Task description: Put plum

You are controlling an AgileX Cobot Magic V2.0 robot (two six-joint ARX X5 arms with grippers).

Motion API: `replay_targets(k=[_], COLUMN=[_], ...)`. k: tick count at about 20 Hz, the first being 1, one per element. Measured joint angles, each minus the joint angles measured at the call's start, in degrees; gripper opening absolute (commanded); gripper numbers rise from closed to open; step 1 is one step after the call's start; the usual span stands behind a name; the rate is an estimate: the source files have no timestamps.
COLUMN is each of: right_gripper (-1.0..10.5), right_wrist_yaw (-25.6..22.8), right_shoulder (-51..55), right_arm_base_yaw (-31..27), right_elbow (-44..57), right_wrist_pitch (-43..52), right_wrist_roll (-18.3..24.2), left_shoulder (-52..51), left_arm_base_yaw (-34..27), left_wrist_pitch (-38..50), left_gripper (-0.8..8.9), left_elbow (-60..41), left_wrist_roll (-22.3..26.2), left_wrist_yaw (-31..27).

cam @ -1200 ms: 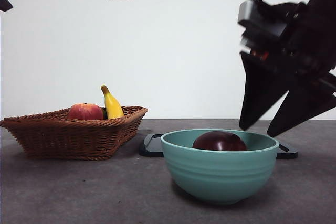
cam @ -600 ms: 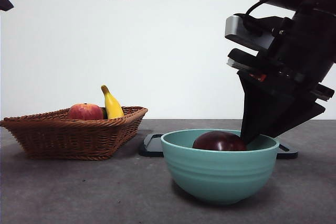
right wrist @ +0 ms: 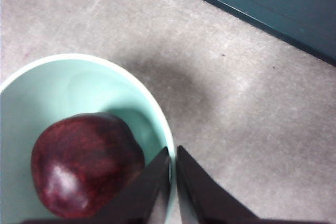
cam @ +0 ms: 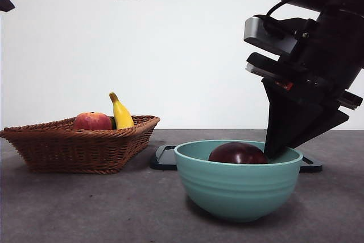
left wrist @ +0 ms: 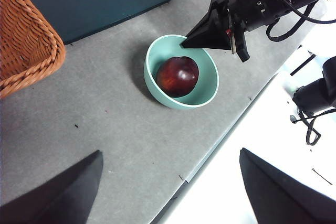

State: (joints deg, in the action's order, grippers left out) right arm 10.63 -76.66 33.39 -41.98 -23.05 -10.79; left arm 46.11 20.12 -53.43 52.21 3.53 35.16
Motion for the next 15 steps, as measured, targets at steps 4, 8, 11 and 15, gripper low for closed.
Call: replay_targets(k=[4,8,11,15], right_gripper=[0.1,0.1,0.1,0.1], right_wrist_yaw=[1.1,1.1,1.1,1.1], right_shoulder=[0.0,0.0,-0.3,-6.5], right_arm_base_yaw=[0.0,-1.5,-5.2,-11.3], right_elbow=[-3.4,-9.1,-12.5,-20.0], right_wrist_pitch=[-2.0,-3.5,-3.6,-4.4], right_wrist_roll=[-0.2,-0.2,-0.1,0.5], left_shoulder=[0.0,0.0,0.0,0.0], left_arm_base_yaw=[0.0,0.0,0.0,0.0], left_wrist_pitch=[0.0,0.0,0.0,0.0], left_gripper=[4.03,4.03,4.03,4.03], left_elbow=[0.0,0.0,0.0,0.0], left_wrist_roll=[0.0,0.0,0.0,0.0], left_wrist_yaw=[0.0,0.0,0.0,0.0])
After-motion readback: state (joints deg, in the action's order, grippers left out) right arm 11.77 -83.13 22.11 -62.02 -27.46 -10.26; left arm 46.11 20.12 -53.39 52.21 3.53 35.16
